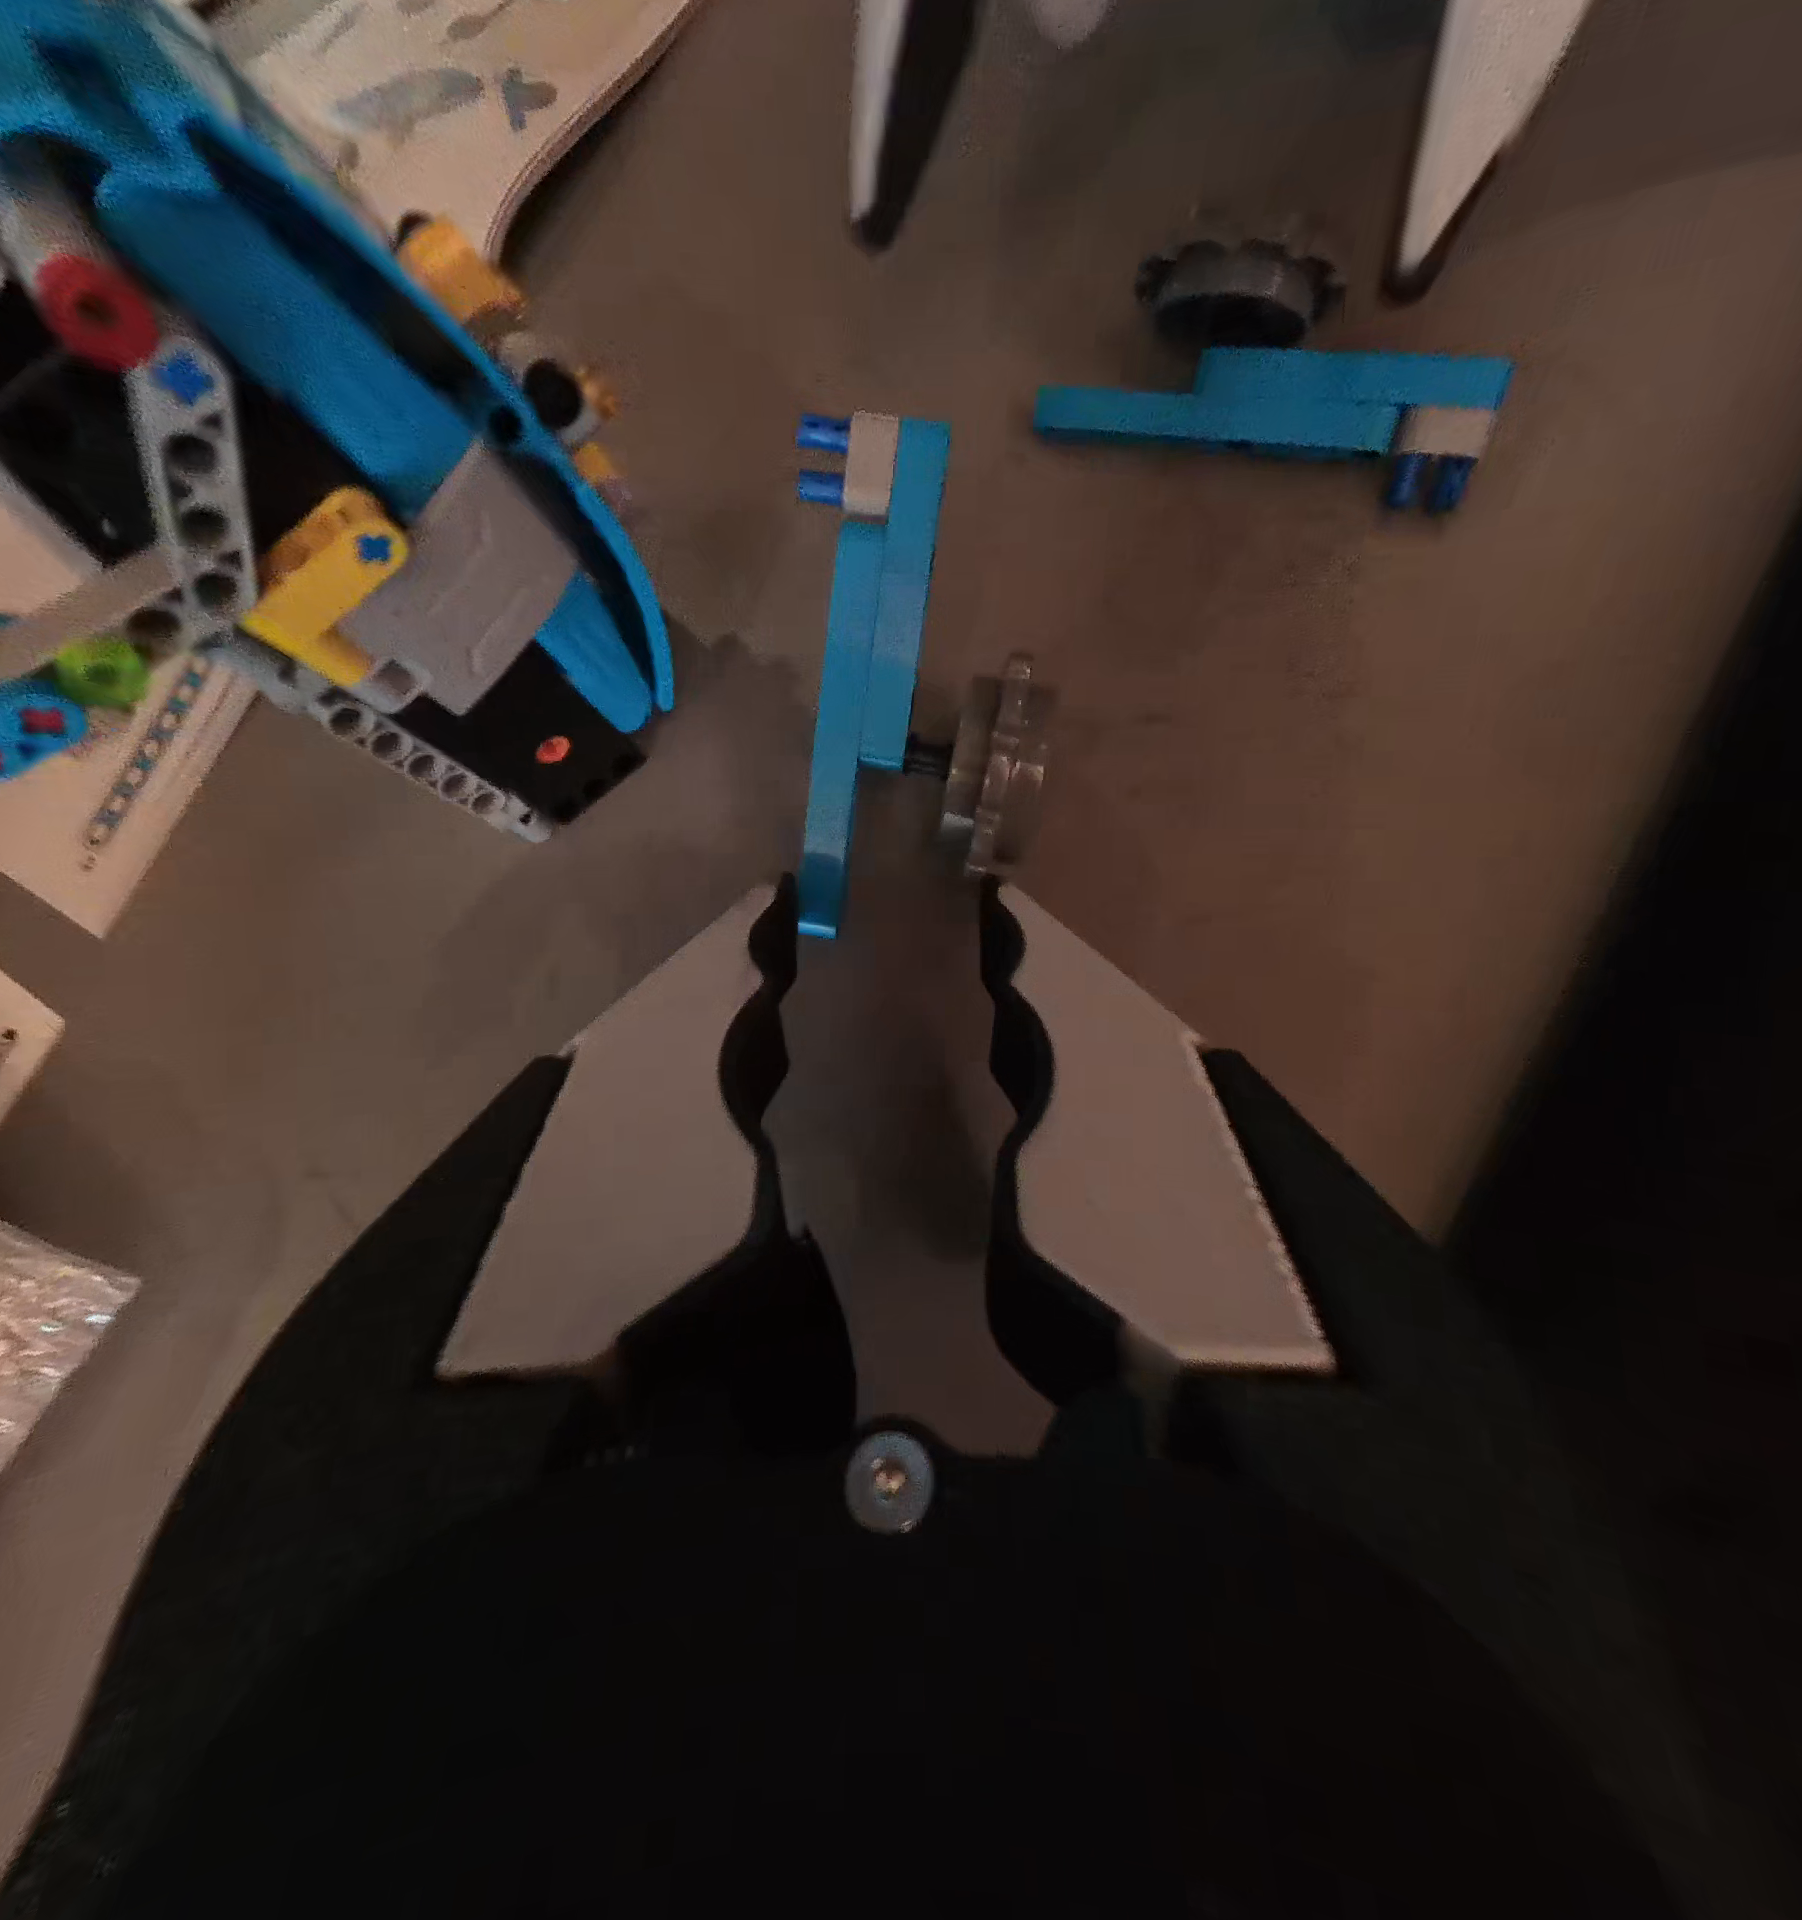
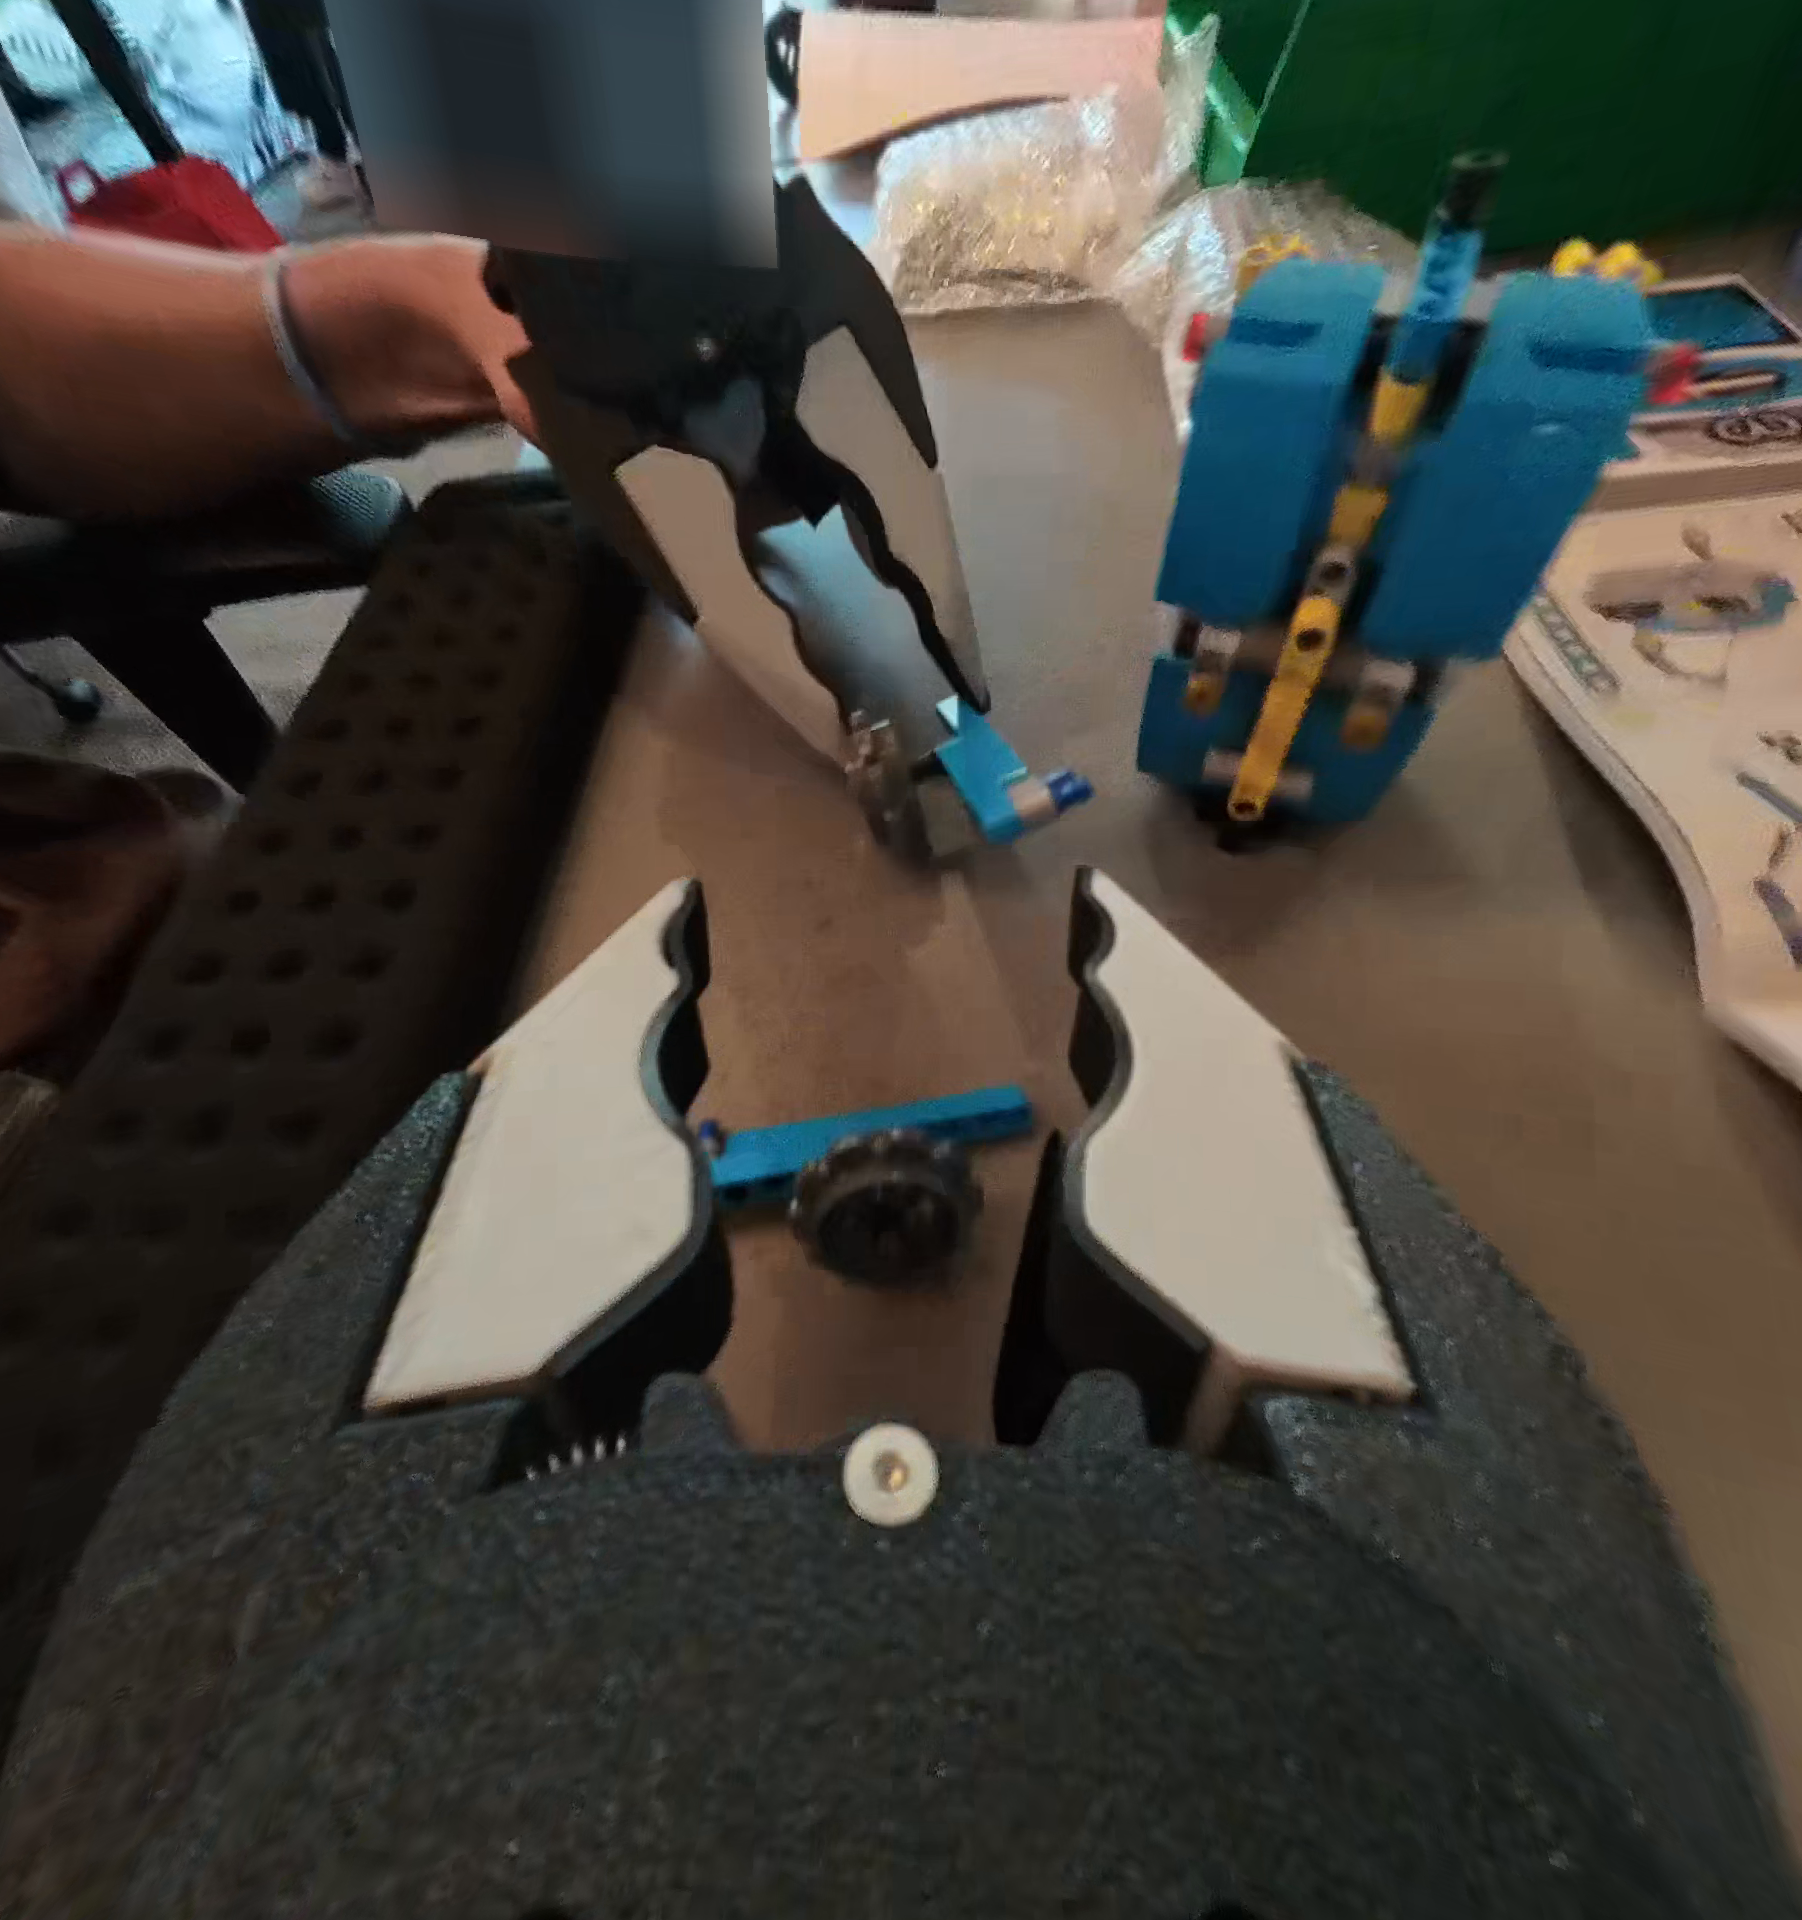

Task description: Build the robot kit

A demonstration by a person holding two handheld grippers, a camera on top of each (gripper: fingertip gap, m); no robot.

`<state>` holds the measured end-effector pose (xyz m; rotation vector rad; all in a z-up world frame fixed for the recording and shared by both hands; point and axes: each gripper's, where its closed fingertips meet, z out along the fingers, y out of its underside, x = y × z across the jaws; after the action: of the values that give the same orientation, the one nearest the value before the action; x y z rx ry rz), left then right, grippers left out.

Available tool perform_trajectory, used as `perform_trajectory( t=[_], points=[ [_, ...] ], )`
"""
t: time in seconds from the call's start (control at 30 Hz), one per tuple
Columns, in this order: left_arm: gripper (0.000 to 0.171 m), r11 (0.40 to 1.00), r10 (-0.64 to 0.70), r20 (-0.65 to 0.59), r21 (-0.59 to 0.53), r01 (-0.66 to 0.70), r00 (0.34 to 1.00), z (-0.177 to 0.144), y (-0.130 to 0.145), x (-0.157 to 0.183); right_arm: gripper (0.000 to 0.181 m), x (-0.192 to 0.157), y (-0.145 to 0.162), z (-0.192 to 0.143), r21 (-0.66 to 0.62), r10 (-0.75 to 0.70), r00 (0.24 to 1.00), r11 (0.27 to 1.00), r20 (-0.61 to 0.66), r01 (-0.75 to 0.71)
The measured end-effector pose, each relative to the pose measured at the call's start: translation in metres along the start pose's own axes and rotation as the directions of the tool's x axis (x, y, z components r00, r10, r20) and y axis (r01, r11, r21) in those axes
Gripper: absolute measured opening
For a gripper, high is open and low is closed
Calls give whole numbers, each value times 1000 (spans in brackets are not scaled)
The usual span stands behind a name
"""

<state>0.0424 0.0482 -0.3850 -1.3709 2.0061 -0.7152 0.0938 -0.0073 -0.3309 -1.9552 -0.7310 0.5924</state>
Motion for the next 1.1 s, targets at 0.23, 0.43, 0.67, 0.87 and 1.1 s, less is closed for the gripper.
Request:
perform_trajectory(
  t=[0.23, 0.43, 0.67, 0.87, 1.1],
  points=[
    [12, 996, 74, 77, 52, -79, 994, -7, -22, 7, 82, 6, -1, 41, -248, -332, 934, 923, -133, 293],
    [30, 998, 45, 39, 36, -46, 998, -3, -21, 10, 62, 15, 23, 48, -395, -439, 895, 838, -79, 377],
    [13, 985, -167, -101, -49, 163, 981, 14, -8, 10, 70, 10, 7, 42, -245, -161, 982, 953, 95, 180],
    [8, 977, 209, 61, -58, -206, 976, 10, -13, 11, 73, 9, 18, 30, -206, -207, 978, 956, 32, 209],
    [8, 929, 369, 201, -87, -358, 908, -4, -19, 11, 76, -11, 23, 49, -358, -420, 908, 849, -8, 389]
  ],
)
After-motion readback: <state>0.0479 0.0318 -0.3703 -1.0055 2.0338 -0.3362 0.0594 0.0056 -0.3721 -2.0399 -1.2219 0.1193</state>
